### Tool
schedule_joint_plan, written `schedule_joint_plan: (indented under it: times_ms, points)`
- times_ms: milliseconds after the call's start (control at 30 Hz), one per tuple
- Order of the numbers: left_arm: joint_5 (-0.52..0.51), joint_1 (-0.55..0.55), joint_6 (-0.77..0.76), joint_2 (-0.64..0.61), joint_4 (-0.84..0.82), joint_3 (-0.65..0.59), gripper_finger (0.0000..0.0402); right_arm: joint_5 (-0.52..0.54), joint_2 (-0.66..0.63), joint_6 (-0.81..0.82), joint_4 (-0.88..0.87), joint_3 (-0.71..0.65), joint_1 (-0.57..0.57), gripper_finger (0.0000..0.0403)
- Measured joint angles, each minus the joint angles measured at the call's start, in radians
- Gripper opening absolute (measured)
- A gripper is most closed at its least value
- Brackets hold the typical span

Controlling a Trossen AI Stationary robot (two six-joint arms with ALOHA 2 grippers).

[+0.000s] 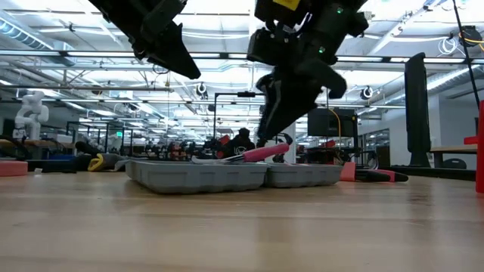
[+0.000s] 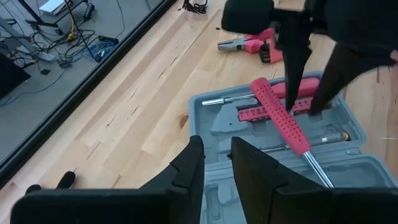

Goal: Prefit tool cases
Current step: Remove the red hammer from the gray prefit tools case

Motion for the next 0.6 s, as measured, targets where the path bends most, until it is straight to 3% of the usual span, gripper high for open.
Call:
schedule_joint_plan:
  times_ms: [200,367,500,600]
  points:
    - [-0.001,0.0,0.0,0.0,-0.001,0.0,0.0086,0.001,0.051,-0.068,0.015,0.0,0.0,0.0188]
    - [-0.006,0.0,0.0,0.0,0.0,0.0,0.0086,0.012,0.12,-0.101,0.091,0.001,-0.013,0.0205]
    - [-0.007,0.0,-0.001,0.0,0.0,0.0,0.0086,0.011,0.141,-0.085,0.118,0.004,-0.021,0.0186]
    - [-0.008,0.0,-0.001,0.0,0.0,0.0,0.0086,0.005,0.14,-0.072,0.107,0.003,-0.021,0.0126]
